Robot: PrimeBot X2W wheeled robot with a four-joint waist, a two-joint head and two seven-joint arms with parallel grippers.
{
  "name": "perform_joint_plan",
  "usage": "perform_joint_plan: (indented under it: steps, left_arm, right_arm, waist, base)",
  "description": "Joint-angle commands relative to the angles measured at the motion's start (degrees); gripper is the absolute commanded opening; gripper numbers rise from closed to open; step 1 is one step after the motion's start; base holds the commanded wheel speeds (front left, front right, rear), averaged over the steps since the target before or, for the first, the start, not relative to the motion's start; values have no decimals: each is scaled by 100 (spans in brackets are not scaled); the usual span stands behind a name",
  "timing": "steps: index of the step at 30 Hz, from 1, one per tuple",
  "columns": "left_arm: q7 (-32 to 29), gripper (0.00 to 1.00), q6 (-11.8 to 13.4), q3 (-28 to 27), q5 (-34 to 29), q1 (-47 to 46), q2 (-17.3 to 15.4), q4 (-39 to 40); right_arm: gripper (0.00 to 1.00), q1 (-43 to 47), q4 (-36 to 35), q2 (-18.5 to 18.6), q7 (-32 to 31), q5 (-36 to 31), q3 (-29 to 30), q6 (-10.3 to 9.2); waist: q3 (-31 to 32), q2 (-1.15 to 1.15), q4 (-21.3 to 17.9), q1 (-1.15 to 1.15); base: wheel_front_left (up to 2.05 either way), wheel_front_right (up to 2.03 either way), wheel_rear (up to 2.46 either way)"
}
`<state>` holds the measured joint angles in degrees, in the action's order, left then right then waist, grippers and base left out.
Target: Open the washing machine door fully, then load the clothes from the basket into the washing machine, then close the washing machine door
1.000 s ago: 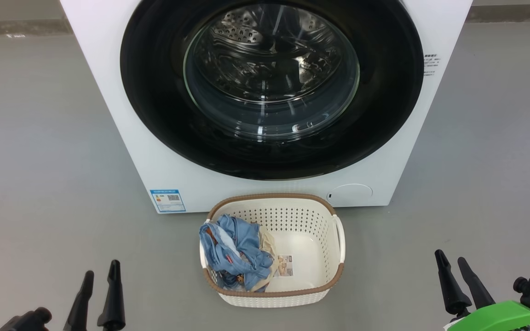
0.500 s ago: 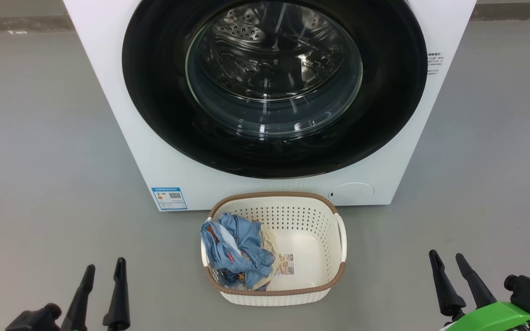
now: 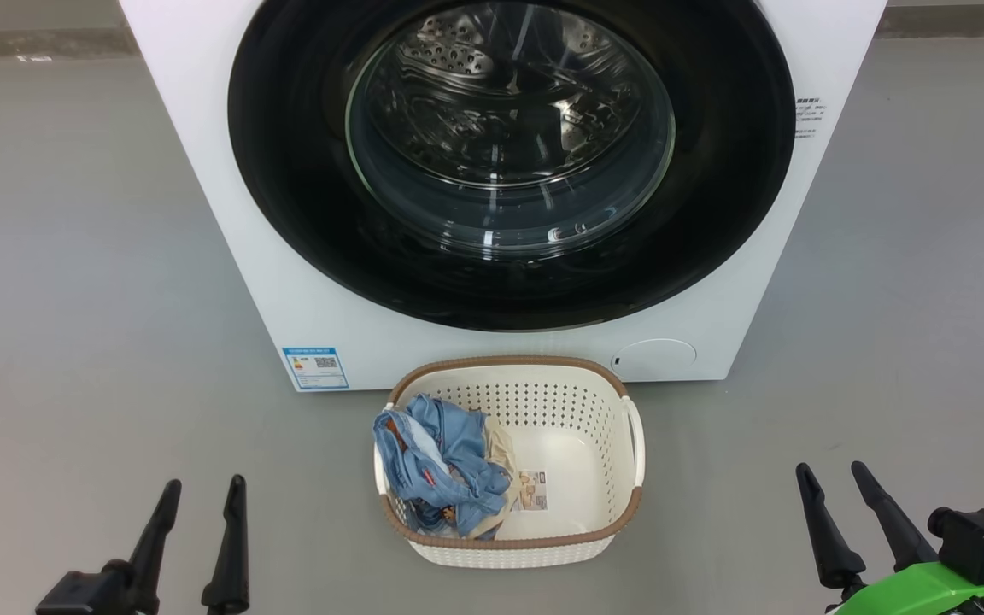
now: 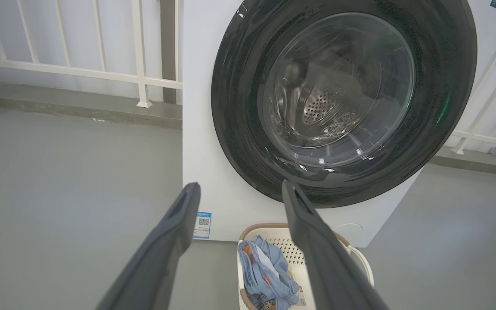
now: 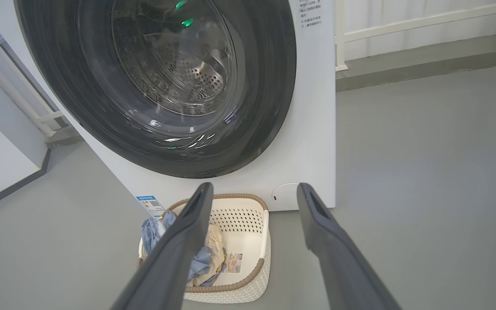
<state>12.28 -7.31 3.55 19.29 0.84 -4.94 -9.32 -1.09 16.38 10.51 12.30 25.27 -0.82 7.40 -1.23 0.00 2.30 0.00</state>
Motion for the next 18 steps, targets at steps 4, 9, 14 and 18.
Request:
perform_joint_plan:
  steps: [4, 9, 14, 18]
  left_arm:
    - [160, 100, -16, -148, -405, -111, -120, 188]
    - [244, 100, -17, -130, -708, -103, -136, 185]
    - [272, 100, -18, -157, -787, -110, -138, 155]
    - [272, 100, -18, -165, -719, -117, -147, 90]
  right_arm:
    - [100, 60, -170, 127, 158, -376, -84, 8]
    - [100, 90, -213, 128, 242, -678, -26, 9]
    - [100, 117, -244, 100, 270, -768, 66, 9]
    - [100, 144, -256, 72, 270, -778, 119, 9]
  waist:
    - [4, 0, 1, 0]
    - [-21, 0, -1, 0]
    - [-44, 0, -15, 0]
    - [-40, 0, -28, 0]
  base:
    - [0, 0, 0]
    - [0, 0, 0]
    - [0, 0, 0]
    - [0, 0, 0]
